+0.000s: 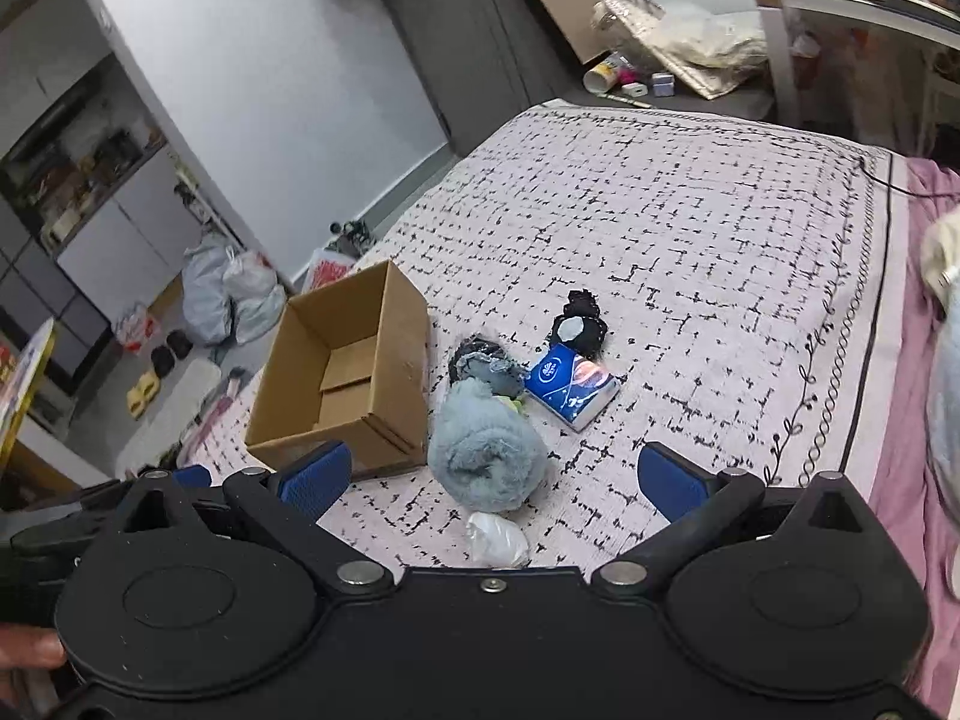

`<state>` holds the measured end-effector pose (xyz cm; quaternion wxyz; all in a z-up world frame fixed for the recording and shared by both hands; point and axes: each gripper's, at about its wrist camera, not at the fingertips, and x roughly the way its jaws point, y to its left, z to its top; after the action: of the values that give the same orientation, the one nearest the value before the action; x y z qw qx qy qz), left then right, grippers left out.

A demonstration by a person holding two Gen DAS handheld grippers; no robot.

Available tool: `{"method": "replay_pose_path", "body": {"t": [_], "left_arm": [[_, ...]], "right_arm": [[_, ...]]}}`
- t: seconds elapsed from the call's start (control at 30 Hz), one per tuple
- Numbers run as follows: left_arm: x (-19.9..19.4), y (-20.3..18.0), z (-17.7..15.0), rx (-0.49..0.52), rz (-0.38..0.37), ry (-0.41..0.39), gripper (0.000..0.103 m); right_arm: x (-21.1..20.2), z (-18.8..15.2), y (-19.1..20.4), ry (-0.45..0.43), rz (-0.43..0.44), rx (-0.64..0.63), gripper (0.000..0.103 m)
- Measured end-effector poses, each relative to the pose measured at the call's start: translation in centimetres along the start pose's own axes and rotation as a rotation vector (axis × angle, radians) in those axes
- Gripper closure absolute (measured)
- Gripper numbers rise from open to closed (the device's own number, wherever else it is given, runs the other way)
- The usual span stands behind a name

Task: Organize soft objects
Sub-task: 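Close the left gripper on the light-blue plush toy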

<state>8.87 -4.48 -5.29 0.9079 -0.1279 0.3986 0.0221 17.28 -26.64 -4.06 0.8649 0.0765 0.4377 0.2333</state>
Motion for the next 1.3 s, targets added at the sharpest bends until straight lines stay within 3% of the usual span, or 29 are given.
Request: {"method": "replay_pose_path", "body": {"t": [0.23, 0.43, 0.93, 1.3], "left_arm": [[1.9, 0.3, 0.4, -0.047, 0.020, 0.017, 0.020], [4.0, -0.2, 0.2, -0.058, 0.019, 0.059, 0.028], [9.7, -1.6, -0.9, -0.095, 0.040, 0.146, 0.056], [13.5, -2.3, -1.1, -0.068, 0.072, 0.187, 0.064]], "right_arm": [[1.9, 1.3, -0.1, 0.032, 0.018, -0.057, 0.000], [3.5, 1.5, -1.5, 0.029, 0.068, -0.017, 0.002], [7.9, -0.7, -5.1, 0.093, 0.131, 0.089, 0.026], [11.4, -1.1, -7.5, 0.156, 0.124, 0.185, 0.044]]}}
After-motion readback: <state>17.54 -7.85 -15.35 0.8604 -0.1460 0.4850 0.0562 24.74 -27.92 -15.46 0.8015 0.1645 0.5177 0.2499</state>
